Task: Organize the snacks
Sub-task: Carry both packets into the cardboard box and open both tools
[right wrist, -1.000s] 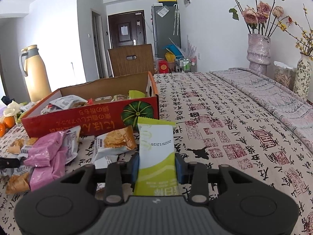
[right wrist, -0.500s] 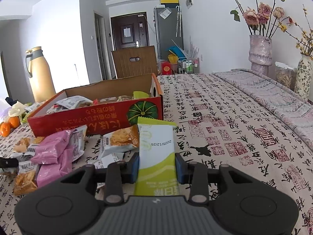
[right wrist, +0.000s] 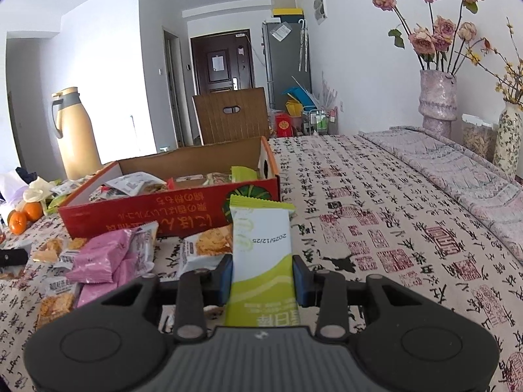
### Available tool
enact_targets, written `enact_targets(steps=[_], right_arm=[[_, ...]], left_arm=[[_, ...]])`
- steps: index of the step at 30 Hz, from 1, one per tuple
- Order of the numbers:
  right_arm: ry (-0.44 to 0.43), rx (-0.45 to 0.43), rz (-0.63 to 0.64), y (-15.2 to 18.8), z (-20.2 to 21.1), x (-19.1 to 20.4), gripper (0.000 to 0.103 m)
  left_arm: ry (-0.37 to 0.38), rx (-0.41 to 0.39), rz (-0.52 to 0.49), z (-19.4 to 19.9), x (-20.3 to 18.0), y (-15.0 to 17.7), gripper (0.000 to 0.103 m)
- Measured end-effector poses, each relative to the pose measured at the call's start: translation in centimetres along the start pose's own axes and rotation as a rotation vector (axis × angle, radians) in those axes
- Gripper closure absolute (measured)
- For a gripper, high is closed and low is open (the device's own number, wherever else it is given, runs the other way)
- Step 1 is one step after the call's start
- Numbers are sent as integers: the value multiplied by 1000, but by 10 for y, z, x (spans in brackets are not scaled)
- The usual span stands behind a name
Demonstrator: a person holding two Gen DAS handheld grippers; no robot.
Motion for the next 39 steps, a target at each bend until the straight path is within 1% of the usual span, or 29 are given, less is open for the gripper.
enact_targets(steps=[12,24,32,39], right_arm=[[-30,-71,28,-34,-12,17,67],[-80,-143,62,-79,-41,44,67],[-115,-172,81,-106,-66,63,67],[-119,-175,79,-123,-95,73,67]], left_arm=[[45,-72,-9,-2,-20,-32,63],[99,-168,-34,-11,-54,-74,63],[127,-198,-44,-30,-77,-101,63],[121,-206,-38,-57,-88,-121,63]])
Point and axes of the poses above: each gripper's, at about its wrist camera, not at the fingertips, and z roughly against the way its jaws point, x to its left, y to its underside, the point moved 2 cm from there along -z, roughly the way its jaws point
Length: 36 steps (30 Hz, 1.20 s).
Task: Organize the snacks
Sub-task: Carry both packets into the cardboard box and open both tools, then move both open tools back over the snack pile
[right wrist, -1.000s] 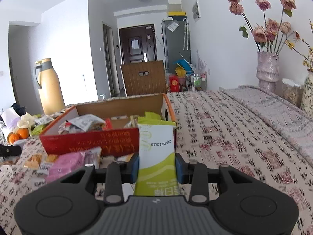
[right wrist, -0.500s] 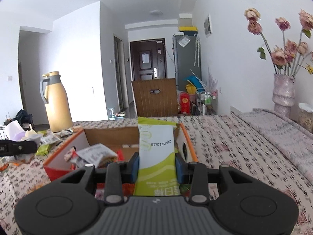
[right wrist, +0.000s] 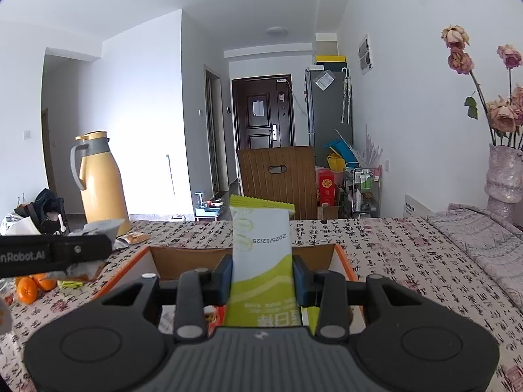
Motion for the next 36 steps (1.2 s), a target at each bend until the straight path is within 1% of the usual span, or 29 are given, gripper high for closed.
enact_targets(steps=[4,8,14,20,23,24,25,26,27,28,29,30,32,36], right_arm=[[6,4,-6,0,-20,-1,67],[9,16,-34,11,-40,-7,67],[-11,57,-32,23,-51,-11,67],[-5,87,-25,29,-58,-10,66],[15,90,-42,29,-58,-14,64],[23,92,-48,30,-59,-16,65],[30,94,-53,30,-58,-18,62],[33,96,-60,30,-58,-20,50],[38,91,-69,30,-57,-22,36],[43,85,-74,31,-56,-23,30],[47,79,-80,30,-54,-24,17],[49,73,-86,30,-53,-26,7],[52,72,-94,31,-52,-27,1],[44,85,-109,32,-52,-29,0]], left_arm=[[-24,-2,11,-21,0,-6,63],[-84,9,30,-41,3,0,63],[-85,67,35,-64,13,17,63],[-75,75,22,-66,12,24,63],[-76,60,24,-65,12,25,62],[-82,53,25,-64,12,25,56],[-86,48,26,-62,11,25,49],[-94,40,29,-61,11,25,32],[-103,26,30,-60,11,24,17],[-113,13,32,-58,12,24,12],[-119,1,37,-55,12,23,1],[-118,-13,46,-53,13,23,0],[-114,-20,62,-51,15,21,0],[-117,-3,74,-55,18,22,0]])
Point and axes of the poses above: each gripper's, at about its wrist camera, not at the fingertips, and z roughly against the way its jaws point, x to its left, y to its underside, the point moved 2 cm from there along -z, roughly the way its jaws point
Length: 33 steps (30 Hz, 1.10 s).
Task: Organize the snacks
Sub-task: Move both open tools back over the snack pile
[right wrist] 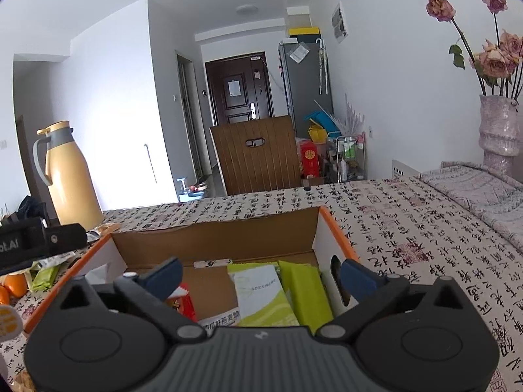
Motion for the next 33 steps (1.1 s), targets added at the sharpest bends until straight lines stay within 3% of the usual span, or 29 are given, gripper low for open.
enact_targets(steps=[18,33], right_arm=[[6,-12,5,-3,3,-3,0],[31,-36,33,-11,41,-6,0]], left_arm=[[11,8,11,1,2,0,0],[68,-23,-5,42,-14,-20,0]])
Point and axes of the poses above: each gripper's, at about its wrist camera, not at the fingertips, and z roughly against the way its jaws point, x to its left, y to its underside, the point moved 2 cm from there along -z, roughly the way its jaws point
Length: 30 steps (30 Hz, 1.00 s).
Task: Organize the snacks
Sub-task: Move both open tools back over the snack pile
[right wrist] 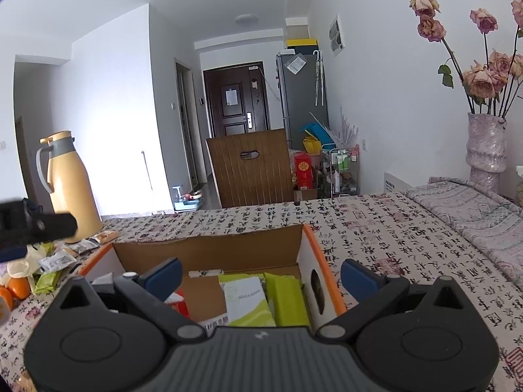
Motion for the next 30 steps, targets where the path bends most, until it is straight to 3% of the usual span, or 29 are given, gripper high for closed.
enact_targets(steps=[16,30], right_arm=[[-5,39,52,29,54,1,0],[-26,162,55,80,81,0,0]], left_arm=[[15,26,-25,51,7,27,0],[17,158,-66,71,27,81,0]])
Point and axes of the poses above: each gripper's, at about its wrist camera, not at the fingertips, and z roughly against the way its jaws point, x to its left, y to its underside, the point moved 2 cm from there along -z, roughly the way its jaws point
